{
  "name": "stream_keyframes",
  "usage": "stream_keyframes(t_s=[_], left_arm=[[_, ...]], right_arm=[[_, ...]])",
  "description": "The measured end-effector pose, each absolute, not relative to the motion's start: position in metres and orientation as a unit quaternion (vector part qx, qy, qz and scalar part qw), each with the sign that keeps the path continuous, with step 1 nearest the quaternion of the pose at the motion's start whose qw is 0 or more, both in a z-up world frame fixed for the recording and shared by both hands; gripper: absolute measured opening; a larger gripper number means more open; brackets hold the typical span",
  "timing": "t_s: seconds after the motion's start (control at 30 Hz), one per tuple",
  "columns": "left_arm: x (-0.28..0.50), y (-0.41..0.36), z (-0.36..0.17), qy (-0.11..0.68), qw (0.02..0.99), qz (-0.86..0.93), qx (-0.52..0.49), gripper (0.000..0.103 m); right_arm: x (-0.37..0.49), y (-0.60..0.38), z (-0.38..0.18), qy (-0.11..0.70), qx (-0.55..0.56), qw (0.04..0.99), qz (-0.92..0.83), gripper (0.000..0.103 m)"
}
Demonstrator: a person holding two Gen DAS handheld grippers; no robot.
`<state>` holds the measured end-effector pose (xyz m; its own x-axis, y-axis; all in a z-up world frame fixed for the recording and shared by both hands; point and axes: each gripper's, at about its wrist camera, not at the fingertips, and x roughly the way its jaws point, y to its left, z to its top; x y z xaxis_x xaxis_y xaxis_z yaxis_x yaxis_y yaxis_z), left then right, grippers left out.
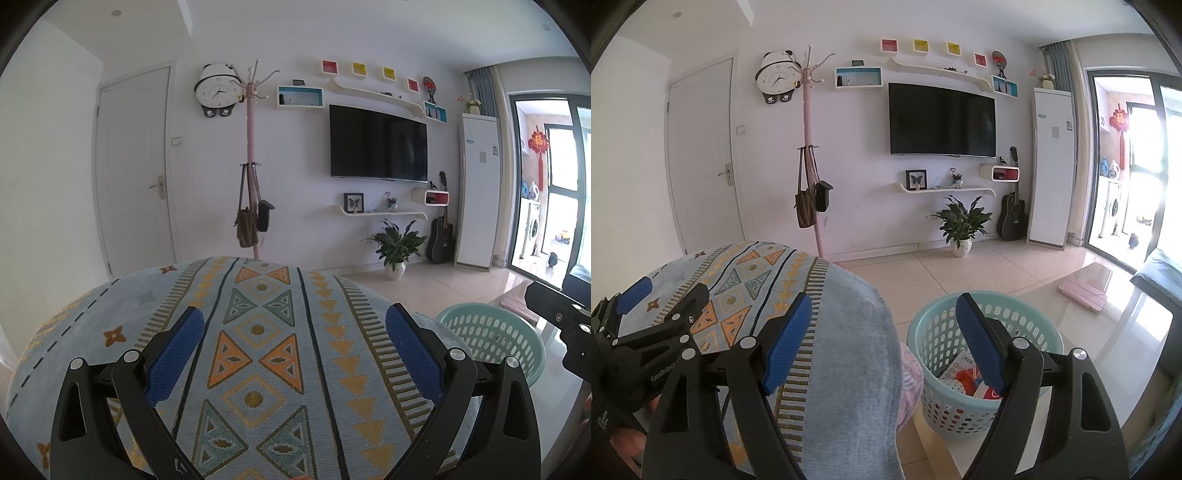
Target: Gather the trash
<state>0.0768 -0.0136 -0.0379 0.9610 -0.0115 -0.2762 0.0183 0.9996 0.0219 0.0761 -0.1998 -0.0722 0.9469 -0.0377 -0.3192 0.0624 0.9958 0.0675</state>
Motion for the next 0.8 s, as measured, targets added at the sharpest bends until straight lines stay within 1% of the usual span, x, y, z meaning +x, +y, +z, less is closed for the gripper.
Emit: stream_keyframes(t_s=[0.8], left_arm=[[0.0762,-0.0133,-0.0364,0.140,0.990,-0.007,0.013,0.096]], right_arm=[[0.0787,-0.2001,-0.0797,0.167,0.041,0.985,-0.026,0.076]])
